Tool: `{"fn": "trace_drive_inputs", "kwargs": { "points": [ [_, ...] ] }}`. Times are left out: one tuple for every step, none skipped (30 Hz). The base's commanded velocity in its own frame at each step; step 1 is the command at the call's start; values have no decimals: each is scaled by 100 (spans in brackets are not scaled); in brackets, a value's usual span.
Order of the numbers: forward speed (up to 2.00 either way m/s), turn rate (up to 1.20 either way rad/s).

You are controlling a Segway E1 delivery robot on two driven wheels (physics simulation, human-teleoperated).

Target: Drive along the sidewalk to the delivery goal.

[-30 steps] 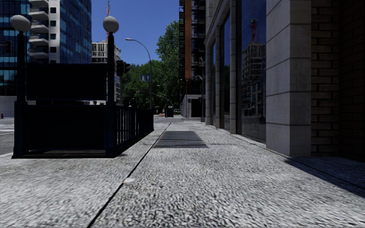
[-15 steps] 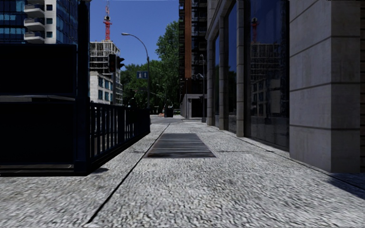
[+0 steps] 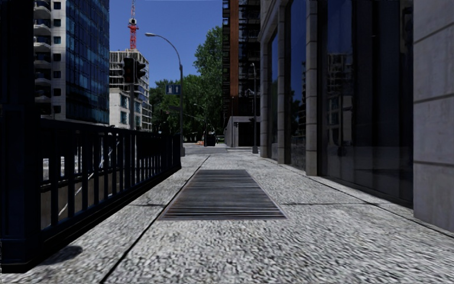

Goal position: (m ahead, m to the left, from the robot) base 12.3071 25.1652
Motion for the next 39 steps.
{"fn": "trace_drive_inputs", "kwargs": {
  "points": [
    [190, 0],
    [190, 0],
    [190, 0],
    [190, 0],
    [190, 0],
    [190, 0],
    [190, 0],
    [190, 0],
    [190, 0],
    [190, 0],
    [190, 0],
    [190, 0],
    [190, 0],
    [190, 0],
    [190, 0],
    [190, 0],
    [190, 0],
    [190, 0],
    [190, 0],
    [190, 0],
    [190, 0],
    [190, 0],
    [190, 0],
    [190, 0],
    [190, 0],
    [190, 0],
    [190, 0],
    [190, 0],
    [190, 0],
    [190, 0],
    [190, 0],
    [190, 0],
    [190, 0],
    [192, 0],
    [192, 0],
    [192, 0],
    [193, 0],
    [193, 0],
    [193, 0]
  ]
}}
